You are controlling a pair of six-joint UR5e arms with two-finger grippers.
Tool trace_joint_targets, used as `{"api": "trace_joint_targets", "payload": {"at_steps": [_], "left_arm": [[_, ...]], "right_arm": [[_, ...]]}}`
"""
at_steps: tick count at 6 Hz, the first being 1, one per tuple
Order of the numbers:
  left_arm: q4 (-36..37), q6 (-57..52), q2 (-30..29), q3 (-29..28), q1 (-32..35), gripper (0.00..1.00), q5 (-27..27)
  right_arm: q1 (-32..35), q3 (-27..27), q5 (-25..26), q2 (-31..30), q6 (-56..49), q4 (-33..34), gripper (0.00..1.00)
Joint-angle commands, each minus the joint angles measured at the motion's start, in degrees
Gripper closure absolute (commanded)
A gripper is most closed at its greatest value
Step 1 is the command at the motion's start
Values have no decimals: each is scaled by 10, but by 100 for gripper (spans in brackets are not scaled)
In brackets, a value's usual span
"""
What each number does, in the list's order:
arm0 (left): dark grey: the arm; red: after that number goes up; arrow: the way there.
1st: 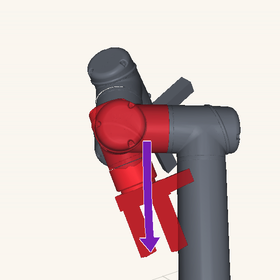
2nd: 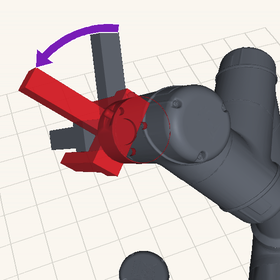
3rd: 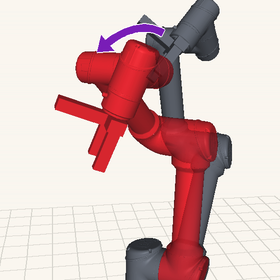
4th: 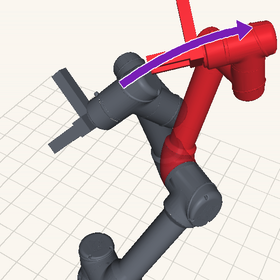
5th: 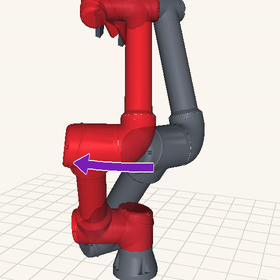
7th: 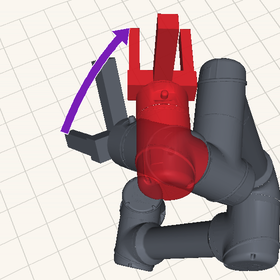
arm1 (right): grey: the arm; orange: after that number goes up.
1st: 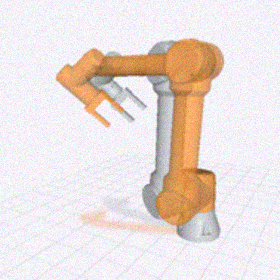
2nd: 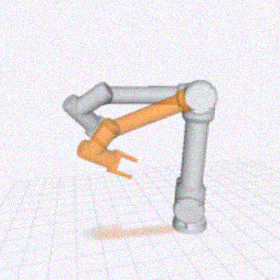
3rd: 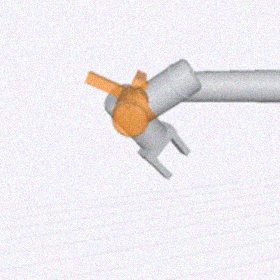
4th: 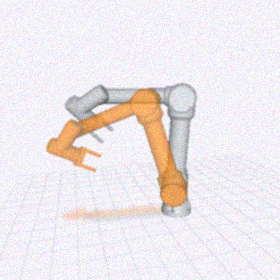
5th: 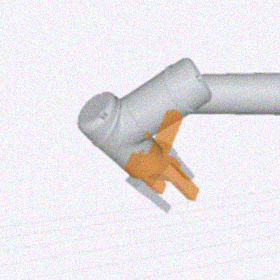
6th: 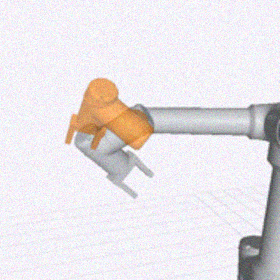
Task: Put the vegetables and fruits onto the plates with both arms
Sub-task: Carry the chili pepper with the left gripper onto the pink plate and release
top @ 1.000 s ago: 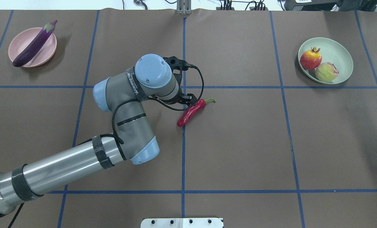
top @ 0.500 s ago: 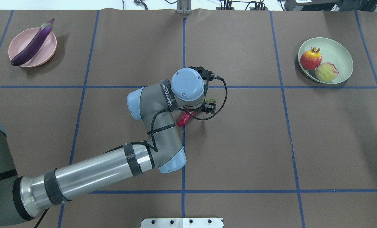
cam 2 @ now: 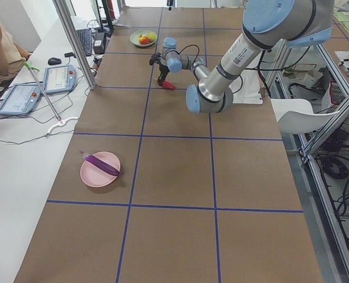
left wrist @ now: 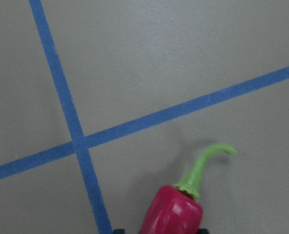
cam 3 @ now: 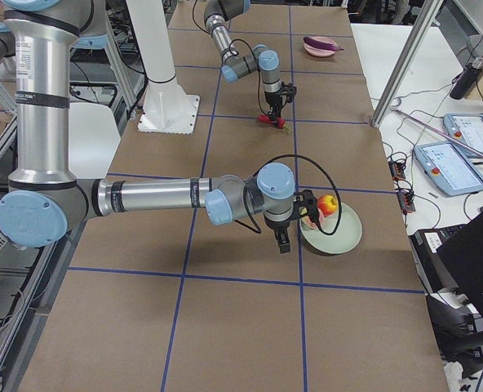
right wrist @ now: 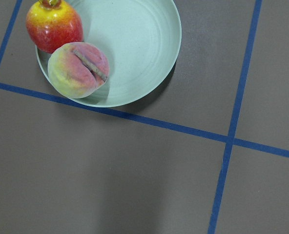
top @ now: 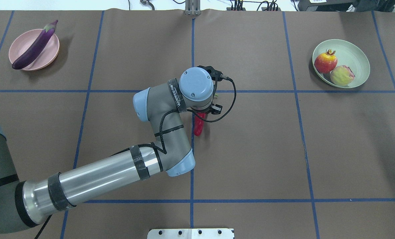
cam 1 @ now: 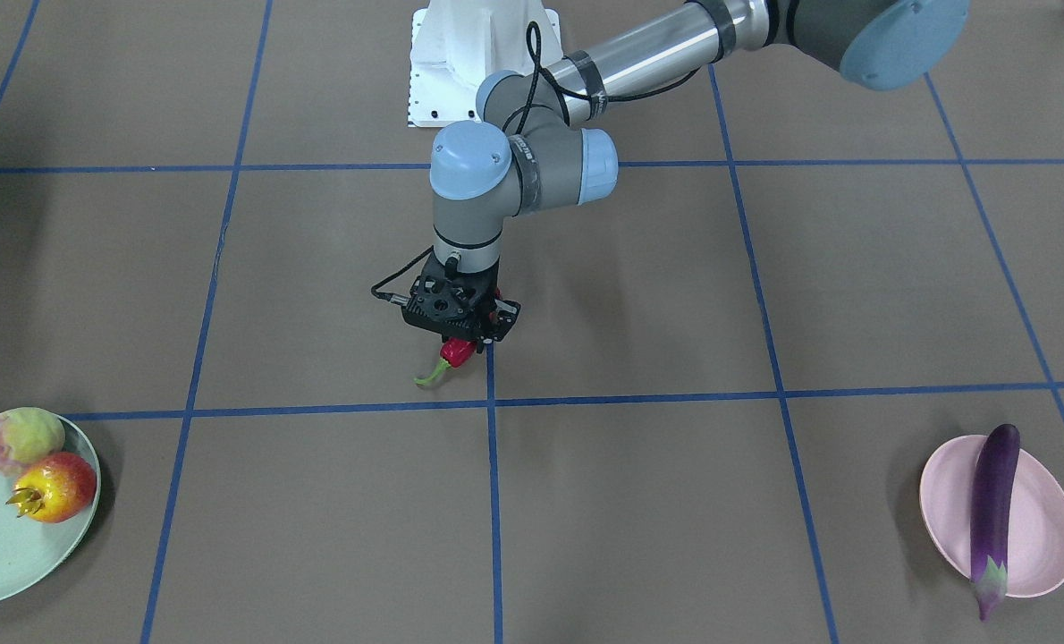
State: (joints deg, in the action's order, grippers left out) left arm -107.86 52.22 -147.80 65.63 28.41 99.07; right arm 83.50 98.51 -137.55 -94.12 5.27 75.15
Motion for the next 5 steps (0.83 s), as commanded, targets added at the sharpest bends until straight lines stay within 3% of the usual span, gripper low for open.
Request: {"api": "trace_joint_targets", "payload": {"at_steps": [1,3,4,5], "left_arm": [[5,-1,0,12,26,100,18],[8,-3,5,11,166,100,276],[28,-84,31,8,220,100,331],[107,-199,50,4,258,100,329]], "right_arm": [[0,2,0,0,0,0,0],[0,2,0,0,0,0,0],[0,2,5,-4,-1,0,0],[-3,2,24,-5,-1,4,0]]}}
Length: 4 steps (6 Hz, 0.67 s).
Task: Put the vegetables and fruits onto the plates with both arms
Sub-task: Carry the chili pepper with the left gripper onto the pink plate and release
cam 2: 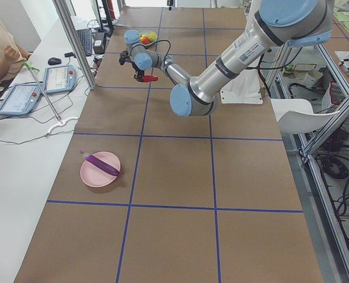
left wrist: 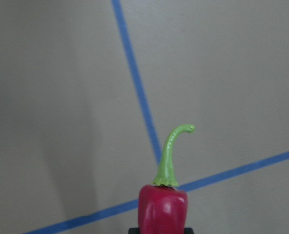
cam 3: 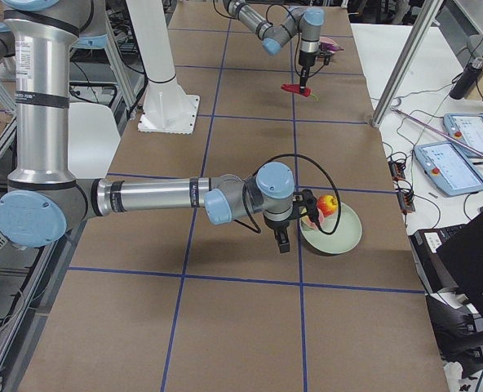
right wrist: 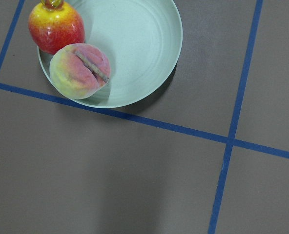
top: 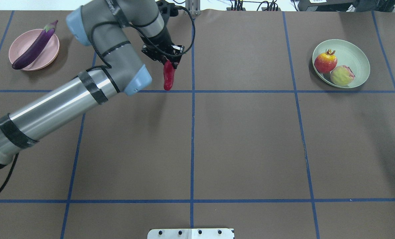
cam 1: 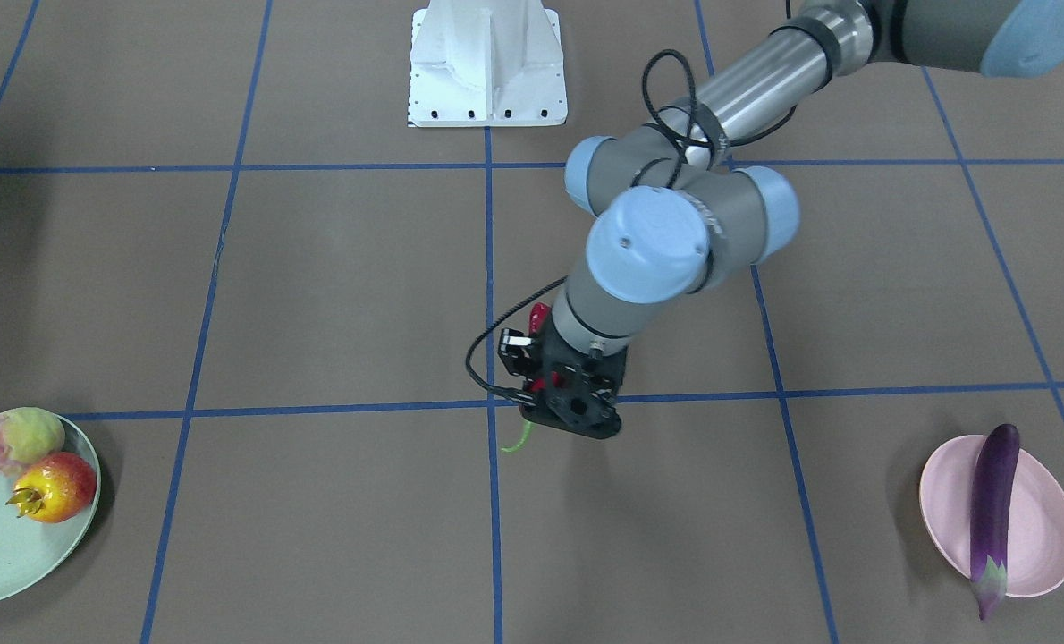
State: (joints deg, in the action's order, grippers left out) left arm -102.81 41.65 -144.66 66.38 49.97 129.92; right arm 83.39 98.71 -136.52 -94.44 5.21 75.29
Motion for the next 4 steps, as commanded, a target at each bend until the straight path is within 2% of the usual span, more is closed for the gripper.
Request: {"api": "trace_joint_targets", "payload": {"at_steps": [1,2,3,4], "left_arm": [[110,-220,40,-8,91,100,17],[114,-271,73,-14,129,100,10],[109,-338,85,-45,166,100,-4],[104,-424,85,-104,204,100,-4]], "right_arm": [[-36,-1,23,-3,-1,20,0],[-30,16,25,0,-6,98,1],[-5,34,25,0,-17,150,1],[18,34,25,0,-66,177,1]]}}
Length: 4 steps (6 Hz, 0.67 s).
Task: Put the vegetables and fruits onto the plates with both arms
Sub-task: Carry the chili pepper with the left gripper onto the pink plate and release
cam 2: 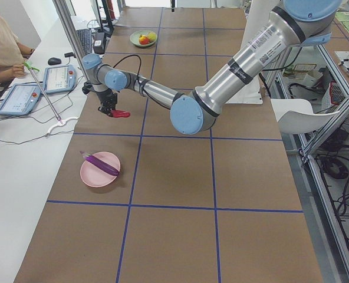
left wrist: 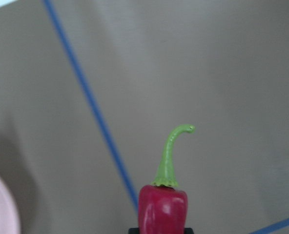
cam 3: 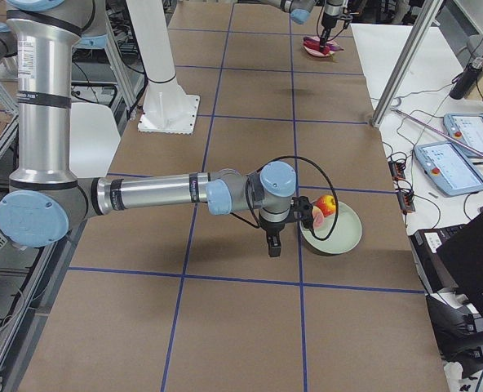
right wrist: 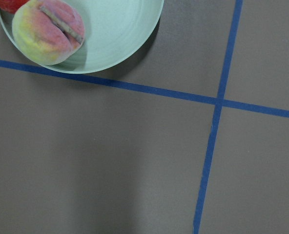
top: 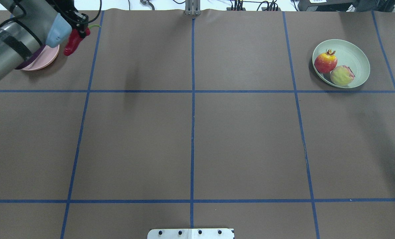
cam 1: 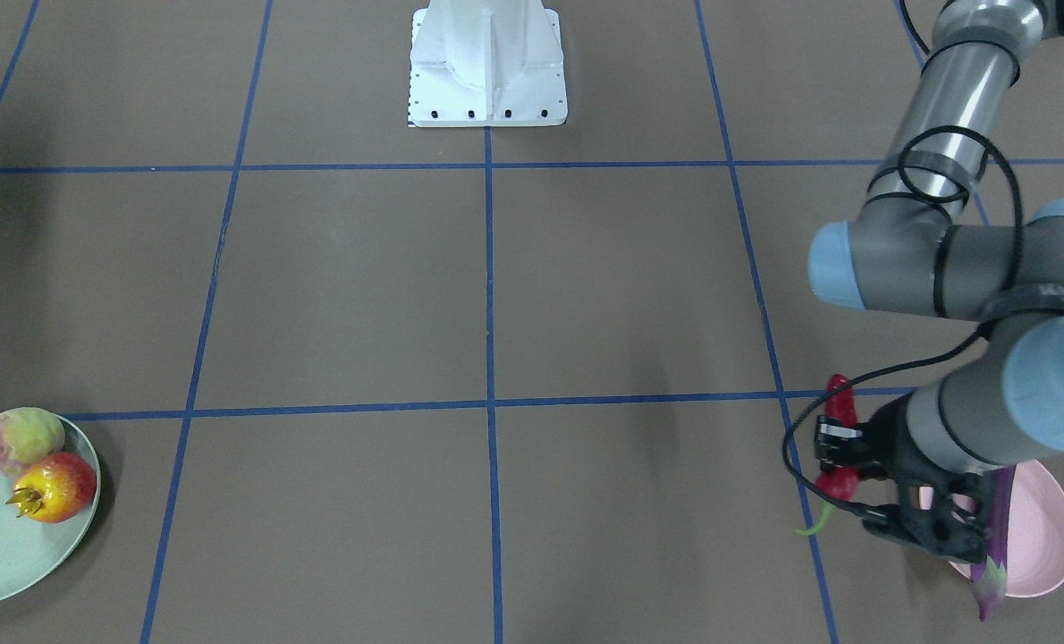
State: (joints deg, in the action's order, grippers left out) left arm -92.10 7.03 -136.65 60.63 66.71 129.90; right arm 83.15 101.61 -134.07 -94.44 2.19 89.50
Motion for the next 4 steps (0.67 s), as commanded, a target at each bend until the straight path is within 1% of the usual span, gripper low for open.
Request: {"api": "trace_joint_targets", "payload": {"at_steps": [1,2,3,4], "left_arm": [[-27,-97,6,-86,56,100,-33],[-57,-92,9,-121,60,100,-60],[-97,-88,15,-157,59,100,-62],[-162,-80,30,-189,59,100,-62]], "right_arm": [[31,6,-1,2,-56,50,1],[31,6,-1,3,-56,50,1],[31,6,-2,1,-56,50,0],[31,7,-1,0,-56,47,0]]}}
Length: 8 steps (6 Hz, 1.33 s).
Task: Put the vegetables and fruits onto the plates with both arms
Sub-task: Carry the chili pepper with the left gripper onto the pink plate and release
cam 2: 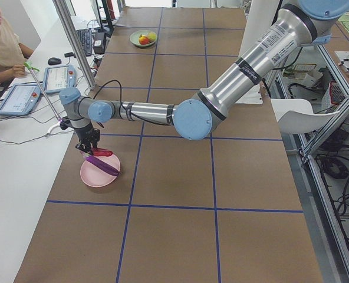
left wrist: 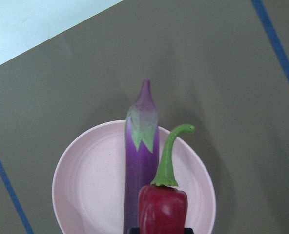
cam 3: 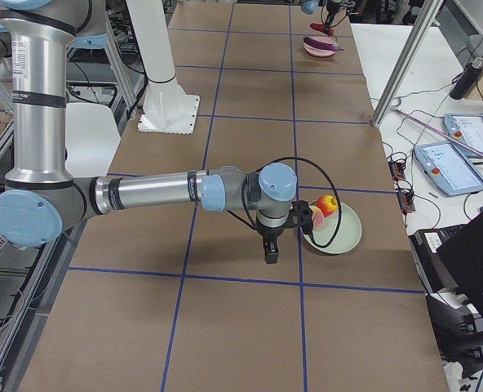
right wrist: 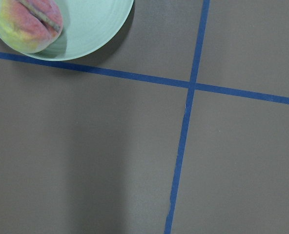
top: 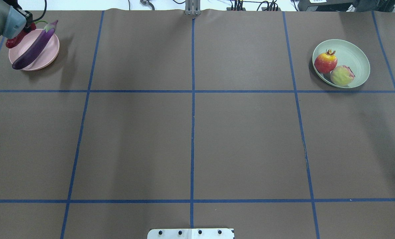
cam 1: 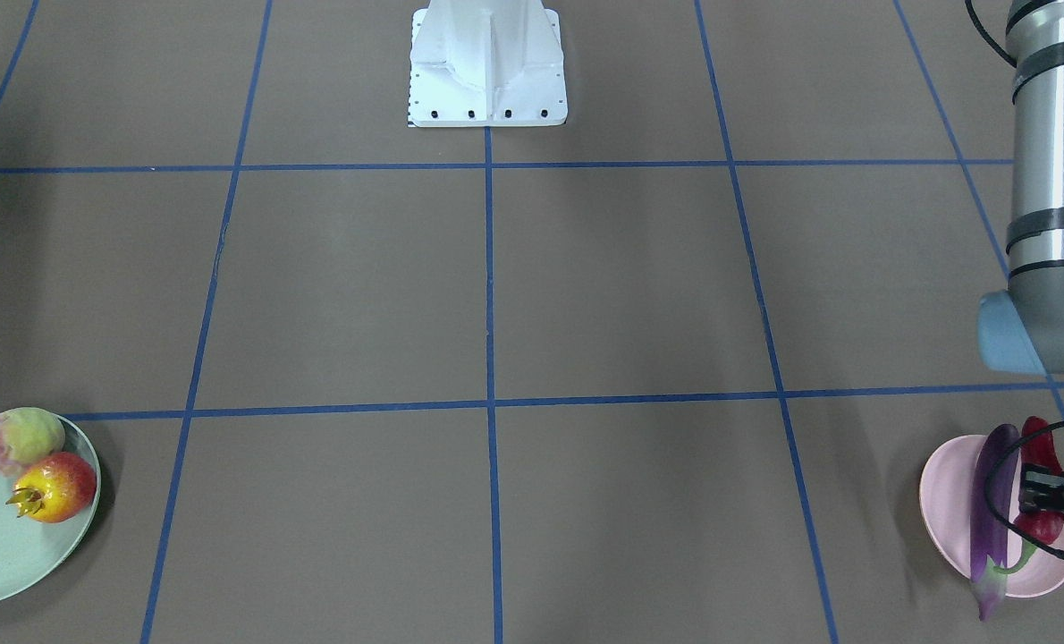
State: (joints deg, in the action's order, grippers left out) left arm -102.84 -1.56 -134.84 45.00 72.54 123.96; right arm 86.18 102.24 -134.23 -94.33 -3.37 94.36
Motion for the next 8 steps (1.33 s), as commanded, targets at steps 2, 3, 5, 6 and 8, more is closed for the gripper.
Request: {"api": "trace_joint_targets", "payload": {"at_steps": [2,3,5,6,8], "left_arm": [[-84,70,10,-45,-3,25,-21],[-97,71,12,-45,-4,1,-21],[-88,75,13,-14,-4,0,-20],[-37,75,24,45,0,0,-17],[24,74,138,233,12,0,22]], "right_arm": [[0,1,0,1,-1,-2,0],[0,4,1,-2,-1,-3,0],[3,9,2,-3,-1,-3,0],[7,9,2,-5,-1,-3,1],[19,12,1,-5,-1,1,1]]}}
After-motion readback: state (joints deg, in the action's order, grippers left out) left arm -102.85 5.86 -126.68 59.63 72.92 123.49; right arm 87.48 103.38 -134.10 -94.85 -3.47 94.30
